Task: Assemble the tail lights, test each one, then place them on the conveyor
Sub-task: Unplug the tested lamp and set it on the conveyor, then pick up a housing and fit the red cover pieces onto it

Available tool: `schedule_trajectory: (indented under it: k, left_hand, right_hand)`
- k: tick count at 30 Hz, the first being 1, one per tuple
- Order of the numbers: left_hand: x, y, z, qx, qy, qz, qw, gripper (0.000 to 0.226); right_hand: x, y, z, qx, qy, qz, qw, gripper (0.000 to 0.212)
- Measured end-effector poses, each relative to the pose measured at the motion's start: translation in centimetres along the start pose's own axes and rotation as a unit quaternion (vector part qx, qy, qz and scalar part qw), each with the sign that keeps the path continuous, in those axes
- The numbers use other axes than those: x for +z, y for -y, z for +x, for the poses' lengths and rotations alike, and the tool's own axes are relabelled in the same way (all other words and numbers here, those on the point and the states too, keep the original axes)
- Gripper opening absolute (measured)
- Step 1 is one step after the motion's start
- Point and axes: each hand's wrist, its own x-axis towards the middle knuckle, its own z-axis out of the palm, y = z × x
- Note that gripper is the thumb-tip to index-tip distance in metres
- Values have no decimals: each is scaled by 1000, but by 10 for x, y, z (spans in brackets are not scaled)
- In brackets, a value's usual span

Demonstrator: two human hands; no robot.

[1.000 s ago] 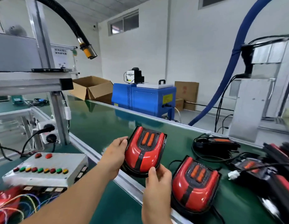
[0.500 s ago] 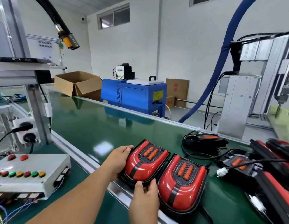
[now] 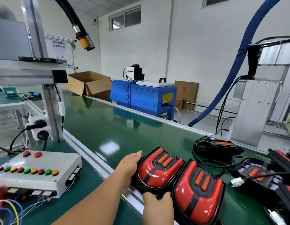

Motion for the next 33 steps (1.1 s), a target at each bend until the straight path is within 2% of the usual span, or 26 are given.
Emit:
schedule_trajectory:
  k: [1,4,9,12,13,17,20,22,24,27,29,33]
  left_hand:
    - [-1,1,1,3,-15,-13,1000,24]
    - [-5,2,1,39,-57,6,998,22]
    - [-18,-8,-20,76,-85,8,993,30]
    - [-40,-20,-47,104,-86,13,991,26]
    - [-49,-24,-59,118,-89,16,989,26]
    - [-93,-40,-116,168,-109,25,979,22]
    - [-133,-45,-167,193,-144,43,970,19]
    - [-163,-43,-201,203,-188,64,959,19]
    - [-193,-38,-234,201,-237,81,947,20]
    - [-239,-27,-280,199,-302,79,929,23]
    - [-269,-14,-308,194,-360,82,909,23]
    - [-320,17,-347,180,-454,22,873,22]
  right_hand:
    - [-1,-1,2,-22,9,4,1000,34]
    - [-1,-6,1,-12,24,30,999,46]
    - [8,-19,-13,-55,-8,26,998,41]
    - [25,-22,-33,-56,16,15,998,42]
    - [32,-24,-39,-64,28,25,997,36]
    - [60,-18,-75,-37,127,26,991,33]
    - [84,-19,-108,-42,223,-46,973,32]
    - [102,-20,-132,-51,260,-63,962,35]
    - [121,-17,-163,-72,312,-81,944,20]
    - [149,-25,-207,-28,380,-69,922,10]
    - [170,-38,-233,-16,409,-103,907,12]
    - [201,-68,-285,-36,455,-144,878,8]
